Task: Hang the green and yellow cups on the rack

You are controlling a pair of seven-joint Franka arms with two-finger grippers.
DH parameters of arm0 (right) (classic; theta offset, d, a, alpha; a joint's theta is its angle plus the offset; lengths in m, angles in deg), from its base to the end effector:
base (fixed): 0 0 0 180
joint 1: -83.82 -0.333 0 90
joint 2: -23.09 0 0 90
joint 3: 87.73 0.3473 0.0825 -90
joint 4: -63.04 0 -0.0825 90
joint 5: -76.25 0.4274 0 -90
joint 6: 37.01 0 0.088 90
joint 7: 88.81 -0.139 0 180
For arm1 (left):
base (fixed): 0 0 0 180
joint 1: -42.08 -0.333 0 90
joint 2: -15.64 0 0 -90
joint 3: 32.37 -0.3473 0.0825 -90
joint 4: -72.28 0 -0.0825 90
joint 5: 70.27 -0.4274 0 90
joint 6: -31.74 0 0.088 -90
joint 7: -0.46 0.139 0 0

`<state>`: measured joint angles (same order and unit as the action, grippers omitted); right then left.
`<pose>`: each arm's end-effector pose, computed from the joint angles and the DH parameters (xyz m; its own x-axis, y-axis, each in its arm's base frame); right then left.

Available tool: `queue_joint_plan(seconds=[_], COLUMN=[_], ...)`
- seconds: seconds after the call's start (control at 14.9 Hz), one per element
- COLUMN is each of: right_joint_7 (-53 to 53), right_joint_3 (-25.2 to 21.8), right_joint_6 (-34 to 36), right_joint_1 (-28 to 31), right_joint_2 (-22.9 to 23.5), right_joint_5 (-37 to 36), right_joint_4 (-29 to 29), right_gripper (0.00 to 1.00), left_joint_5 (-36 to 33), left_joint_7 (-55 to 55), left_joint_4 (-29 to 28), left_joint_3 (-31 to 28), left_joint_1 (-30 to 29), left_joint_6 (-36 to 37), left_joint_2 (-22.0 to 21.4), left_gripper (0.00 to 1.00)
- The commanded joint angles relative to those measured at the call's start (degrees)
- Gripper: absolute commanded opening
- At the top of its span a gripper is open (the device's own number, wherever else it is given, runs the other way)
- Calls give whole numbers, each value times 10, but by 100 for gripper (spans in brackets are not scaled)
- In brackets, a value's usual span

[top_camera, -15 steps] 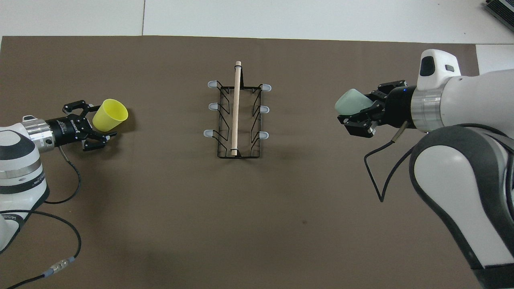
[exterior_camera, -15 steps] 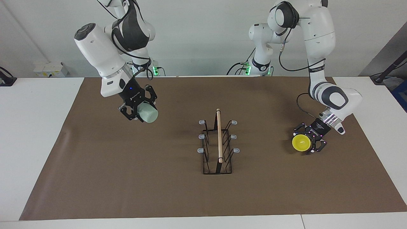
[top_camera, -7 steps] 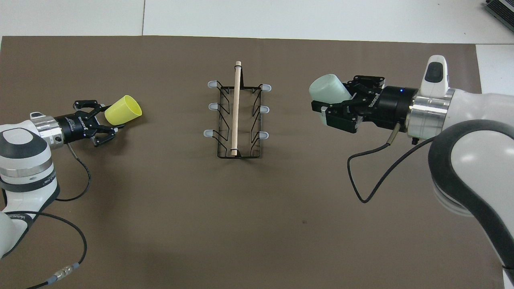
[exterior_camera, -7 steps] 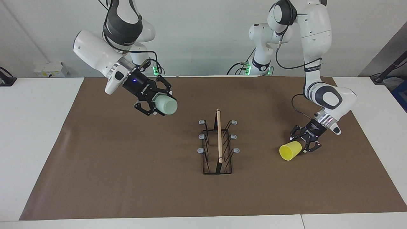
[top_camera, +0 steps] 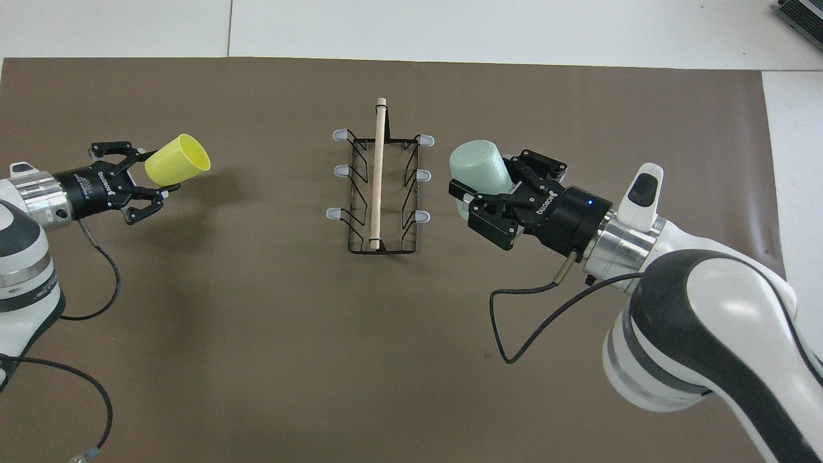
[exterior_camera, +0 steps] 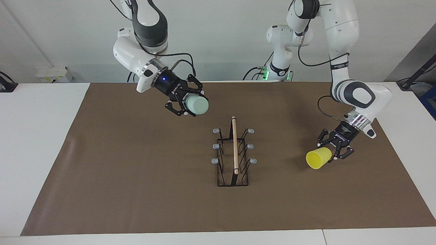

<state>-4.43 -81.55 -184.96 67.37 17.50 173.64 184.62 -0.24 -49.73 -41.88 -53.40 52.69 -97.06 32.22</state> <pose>0.5688 0.2378 0.5010 0.5159 -0.0033 0.8566 0.6731 -0.6169 -0.4078 0.6611 0.0627 0.3176 -0.1092 0.7065 -0.6993 0.9013 0.3670 0.2301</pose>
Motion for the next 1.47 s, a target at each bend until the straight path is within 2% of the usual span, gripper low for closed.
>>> queue_joint_plan(seconds=[0.0,0.2,0.33,0.74,1.14,1.41], right_joint_7=[123,280,341,498,569,583], right_joint_3=[-1,-1,-1,-2,-2,-1], right_joint_6=[-1,16,28,124,139,139], right_joint_1=[-3,-24,-34,-35,-35,-38], right_joint_2=[-18,7,22,72,88,89], right_joint_5=[127,280,335,488,494,504], right_joint_4=[44,59,63,74,70,68], right_gripper=[0,0,0,0,0,0], left_joint_5=[-81,-173,-258,-514,-776,-885], left_joint_7=[-11,-16,-27,-74,-227,-307], left_joint_4=[-11,5,15,32,30,25], left_joint_3=[5,27,55,152,278,346], left_joint_1=[6,6,5,5,3,3], left_joint_6=[3,1,-4,-22,-45,-39], left_joint_2=[-54,-82,-98,-125,-135,-141], left_gripper=[0,0,0,0,0,0])
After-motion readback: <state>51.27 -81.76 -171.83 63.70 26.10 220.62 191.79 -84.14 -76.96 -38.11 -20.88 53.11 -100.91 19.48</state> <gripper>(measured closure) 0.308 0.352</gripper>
